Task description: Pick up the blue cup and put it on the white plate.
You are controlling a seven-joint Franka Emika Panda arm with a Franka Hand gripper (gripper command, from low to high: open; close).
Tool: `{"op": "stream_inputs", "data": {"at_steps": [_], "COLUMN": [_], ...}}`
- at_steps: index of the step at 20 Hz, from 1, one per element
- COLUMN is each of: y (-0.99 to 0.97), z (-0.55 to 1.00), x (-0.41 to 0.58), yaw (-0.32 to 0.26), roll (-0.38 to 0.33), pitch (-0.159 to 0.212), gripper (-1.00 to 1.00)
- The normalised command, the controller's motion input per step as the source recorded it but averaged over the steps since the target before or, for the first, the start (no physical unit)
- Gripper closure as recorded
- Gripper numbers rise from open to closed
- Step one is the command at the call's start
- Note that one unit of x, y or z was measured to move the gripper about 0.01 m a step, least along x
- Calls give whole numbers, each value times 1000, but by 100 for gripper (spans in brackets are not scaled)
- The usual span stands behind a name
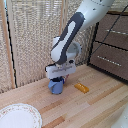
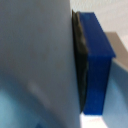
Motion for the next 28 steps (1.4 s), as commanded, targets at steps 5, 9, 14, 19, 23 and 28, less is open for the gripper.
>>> {"op": "stream_inputs", "data": {"at_steps": [5, 9, 14, 19, 23, 28], "y": [406, 642, 761, 909, 977, 961], "z": [805, 639, 518, 225, 91, 55], "x": [133, 26, 0, 0, 0, 0], "yaw": [2, 0, 0, 0, 0, 0], "roll": [93, 142, 167, 53, -6, -38], "pitch": [99, 95, 85, 47, 0, 0], "gripper": [100, 100, 100, 100, 100, 100]}}
